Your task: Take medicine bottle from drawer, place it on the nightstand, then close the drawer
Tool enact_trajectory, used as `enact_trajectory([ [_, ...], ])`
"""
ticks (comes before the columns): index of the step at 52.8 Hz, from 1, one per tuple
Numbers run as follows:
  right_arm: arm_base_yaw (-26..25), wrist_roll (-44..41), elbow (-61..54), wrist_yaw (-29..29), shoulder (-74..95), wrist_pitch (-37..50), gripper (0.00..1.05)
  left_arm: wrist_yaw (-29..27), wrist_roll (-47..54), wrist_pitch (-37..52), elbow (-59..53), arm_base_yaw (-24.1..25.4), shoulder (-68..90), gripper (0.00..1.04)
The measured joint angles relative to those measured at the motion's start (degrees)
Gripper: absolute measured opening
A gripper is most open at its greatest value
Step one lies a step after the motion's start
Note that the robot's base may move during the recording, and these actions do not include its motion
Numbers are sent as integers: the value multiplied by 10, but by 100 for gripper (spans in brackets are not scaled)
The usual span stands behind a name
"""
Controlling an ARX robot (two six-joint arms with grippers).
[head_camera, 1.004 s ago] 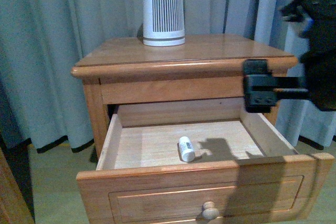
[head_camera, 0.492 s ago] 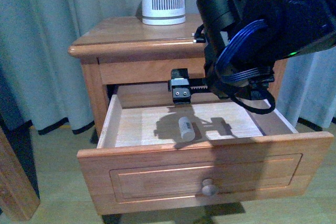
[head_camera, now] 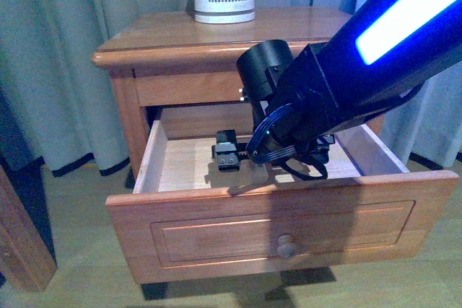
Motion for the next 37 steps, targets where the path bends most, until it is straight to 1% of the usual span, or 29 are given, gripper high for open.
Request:
enact_trajectory([
  [16, 2, 1, 50, -3, 42, -1, 97, 0, 0, 0, 0, 0, 0, 98],
  [31, 5, 14, 64, -7, 57, -14, 59, 0, 0, 0, 0, 0, 0, 98],
  [33, 5, 15, 64, -5, 57, -14, 52, 0, 0, 0, 0, 0, 0, 98],
  [37, 5, 16, 64, -5, 57, -14, 42, 0, 0, 0, 0, 0, 0, 98],
])
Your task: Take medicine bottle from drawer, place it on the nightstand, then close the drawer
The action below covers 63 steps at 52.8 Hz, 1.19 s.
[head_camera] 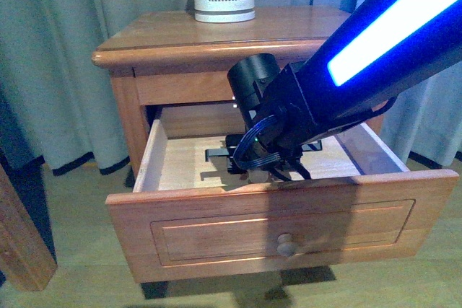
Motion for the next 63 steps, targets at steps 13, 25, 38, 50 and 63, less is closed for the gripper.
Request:
enact_trajectory([
  [13, 1, 31, -20, 3, -23, -23, 29, 0, 0, 0, 0, 0, 0, 98],
  [25, 2, 111, -87, -6, -135, -93, 29, 0, 0, 0, 0, 0, 0, 98],
  [38, 6, 119, -139, 12, -294, -99, 29, 0, 0, 0, 0, 0, 0, 98],
  [50, -71, 18, -9, 55, -310, -74, 29, 0, 0, 0, 0, 0, 0, 98],
  [63, -150, -13, 245, 74, -139, -154, 29, 0, 0, 0, 0, 0, 0, 98],
])
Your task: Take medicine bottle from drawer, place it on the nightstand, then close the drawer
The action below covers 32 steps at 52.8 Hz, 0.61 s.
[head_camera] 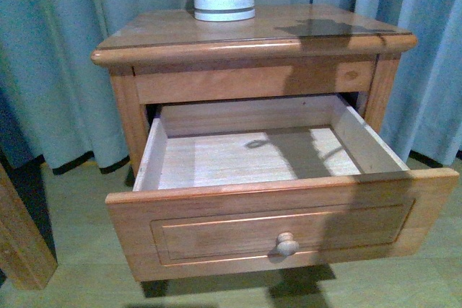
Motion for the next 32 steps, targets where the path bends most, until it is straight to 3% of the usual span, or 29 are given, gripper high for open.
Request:
enact_trajectory([
  [13, -5, -29, 176, 18, 144, -14, 30, 0, 0, 0, 0, 0, 0, 98],
  [20, 1, -30, 166, 17, 157, 19, 64, 0, 0, 0, 0, 0, 0, 98],
  [27, 3, -27, 103, -15, 124, 81, 88, 0, 0, 0, 0, 0, 0, 98],
  [32, 4, -27, 31, -21, 72, 132, 99, 0, 0, 0, 0, 0, 0, 98],
])
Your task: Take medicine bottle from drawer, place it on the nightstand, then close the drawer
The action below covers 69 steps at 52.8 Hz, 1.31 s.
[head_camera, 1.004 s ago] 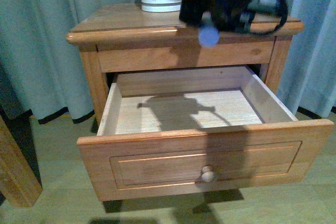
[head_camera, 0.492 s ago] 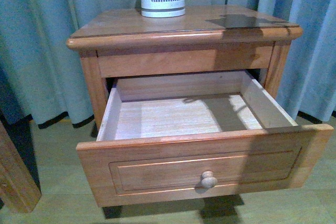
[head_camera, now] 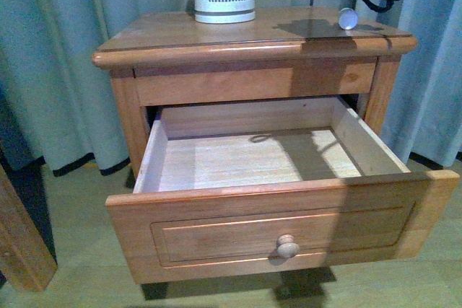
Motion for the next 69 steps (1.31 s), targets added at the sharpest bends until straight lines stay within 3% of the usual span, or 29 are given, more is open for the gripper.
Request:
enact_trajectory([
  [9, -4, -1, -211, 2, -185, 110, 98, 0, 0, 0, 0, 0, 0, 98],
  [15, -18, 3, -390, -26, -346, 168, 98, 0, 0, 0, 0, 0, 0, 98],
  [27, -39, 34, -747, -94, -608, 206, 98, 0, 0, 0, 0, 0, 0, 98],
  [36, -12, 64, -979, -104, -723, 226, 98, 0, 0, 0, 0, 0, 0, 98],
  [41, 16, 96, -1076, -77, -710, 272, 98, 0, 0, 0, 0, 0, 0, 98],
  [54, 78, 113, -1107, -37, -534, 460, 98, 0, 0, 0, 0, 0, 0, 98],
  [58, 85, 100, -1081, -26, -444, 535, 98, 0, 0, 0, 0, 0, 0, 98],
  [69, 76, 74, -973, -18, -276, 621, 98, 0, 0, 0, 0, 0, 0, 98],
])
